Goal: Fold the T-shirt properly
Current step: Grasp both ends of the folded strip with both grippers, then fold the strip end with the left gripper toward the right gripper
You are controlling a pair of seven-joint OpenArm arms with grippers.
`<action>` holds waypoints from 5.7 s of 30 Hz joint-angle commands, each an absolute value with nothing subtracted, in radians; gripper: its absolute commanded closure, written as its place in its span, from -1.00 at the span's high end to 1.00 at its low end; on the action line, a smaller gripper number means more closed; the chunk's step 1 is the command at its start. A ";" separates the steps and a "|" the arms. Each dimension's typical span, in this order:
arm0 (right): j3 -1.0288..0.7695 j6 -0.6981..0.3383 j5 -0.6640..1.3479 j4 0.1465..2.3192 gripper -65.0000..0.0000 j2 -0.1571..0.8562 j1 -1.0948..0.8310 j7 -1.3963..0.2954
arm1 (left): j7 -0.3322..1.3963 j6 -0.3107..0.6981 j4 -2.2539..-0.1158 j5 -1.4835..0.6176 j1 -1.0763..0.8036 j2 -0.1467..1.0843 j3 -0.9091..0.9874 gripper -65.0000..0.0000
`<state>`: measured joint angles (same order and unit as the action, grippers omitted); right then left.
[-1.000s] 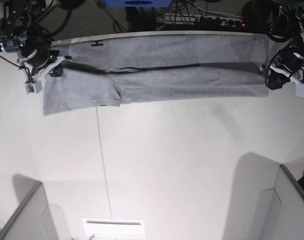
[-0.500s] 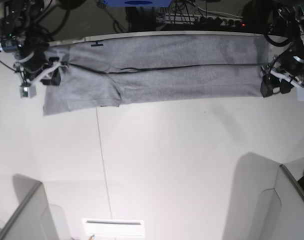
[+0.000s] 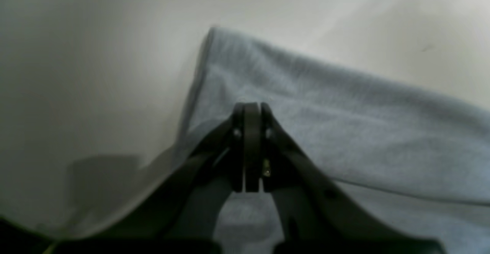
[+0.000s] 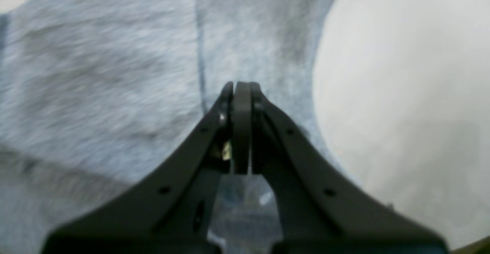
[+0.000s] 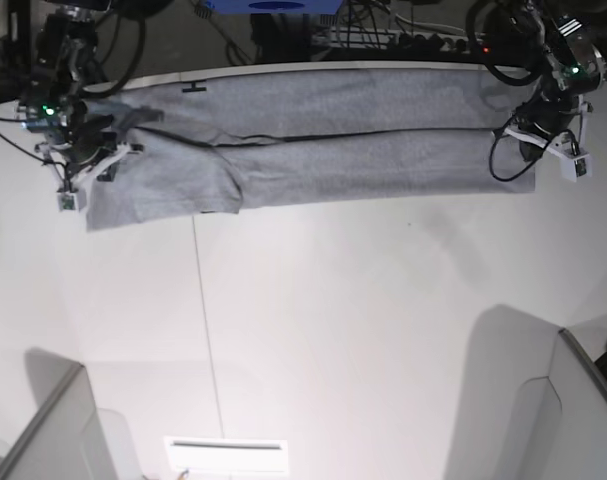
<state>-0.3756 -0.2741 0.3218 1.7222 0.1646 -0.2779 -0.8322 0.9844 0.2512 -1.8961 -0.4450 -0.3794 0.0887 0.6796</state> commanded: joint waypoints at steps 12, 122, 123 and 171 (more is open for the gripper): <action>-0.386 -0.272 0.232 1.449 -1.00 0.173 -0.094 -0.757 | 0.963 0.254 -1.684 -0.374 -0.222 0.094 0.638 -1.00; -0.387 -0.277 0.323 1.854 -1.00 0.021 -0.166 -0.835 | 0.796 0.568 -1.836 -0.317 -0.196 0.064 0.386 -1.00; -0.387 -0.277 0.323 1.854 -1.00 0.022 -0.166 -0.835 | 0.796 0.568 -1.837 -0.305 -0.196 0.051 0.363 -1.00; -0.386 -0.275 0.321 1.851 -1.00 0.022 -0.147 -0.835 | 0.796 0.427 -1.748 -0.289 -0.116 -0.033 -0.004 -1.00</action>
